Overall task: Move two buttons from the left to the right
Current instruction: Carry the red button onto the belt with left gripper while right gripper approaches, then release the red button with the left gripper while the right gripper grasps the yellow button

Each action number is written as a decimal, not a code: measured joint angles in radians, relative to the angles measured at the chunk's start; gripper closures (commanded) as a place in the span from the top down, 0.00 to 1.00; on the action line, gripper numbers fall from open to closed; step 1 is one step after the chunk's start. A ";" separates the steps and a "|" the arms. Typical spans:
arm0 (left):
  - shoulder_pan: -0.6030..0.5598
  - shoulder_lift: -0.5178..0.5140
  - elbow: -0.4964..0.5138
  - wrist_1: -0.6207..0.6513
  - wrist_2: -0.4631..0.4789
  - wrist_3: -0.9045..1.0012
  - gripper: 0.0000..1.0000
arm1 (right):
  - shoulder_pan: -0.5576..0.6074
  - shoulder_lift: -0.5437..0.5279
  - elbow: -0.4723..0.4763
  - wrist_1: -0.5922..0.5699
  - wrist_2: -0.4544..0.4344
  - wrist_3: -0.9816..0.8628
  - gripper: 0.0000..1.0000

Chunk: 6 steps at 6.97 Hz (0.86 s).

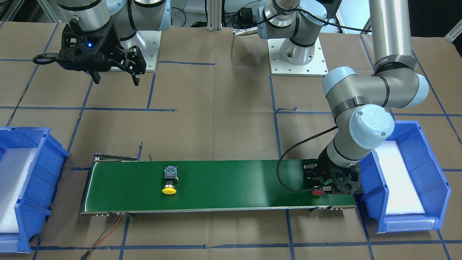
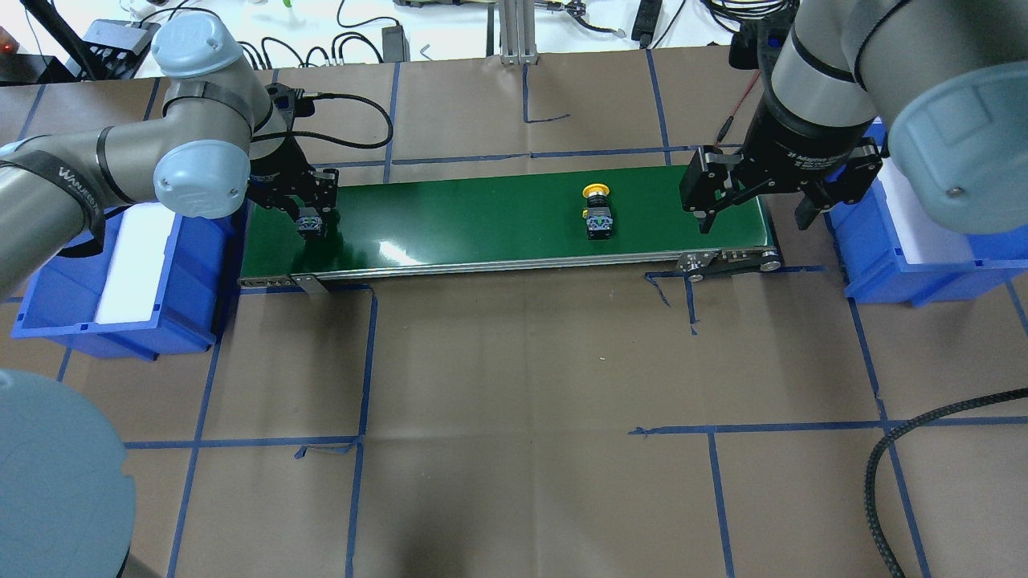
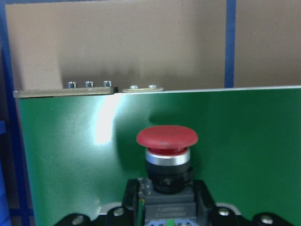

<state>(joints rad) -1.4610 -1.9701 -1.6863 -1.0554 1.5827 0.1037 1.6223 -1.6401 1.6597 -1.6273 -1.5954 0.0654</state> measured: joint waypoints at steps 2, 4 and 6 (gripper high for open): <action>0.000 0.006 -0.012 0.004 -0.004 -0.026 0.99 | 0.000 0.065 -0.007 -0.131 0.001 -0.005 1.00; 0.002 0.008 0.006 0.004 -0.006 -0.030 1.00 | -0.002 0.180 -0.044 -0.283 0.002 0.001 1.00; 0.002 0.043 0.047 -0.039 0.000 -0.030 1.00 | -0.007 0.305 -0.080 -0.443 0.004 0.002 1.00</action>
<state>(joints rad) -1.4589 -1.9275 -1.6393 -1.0944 1.5823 0.0737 1.6149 -1.3348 1.5801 -2.0703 -1.5913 0.0673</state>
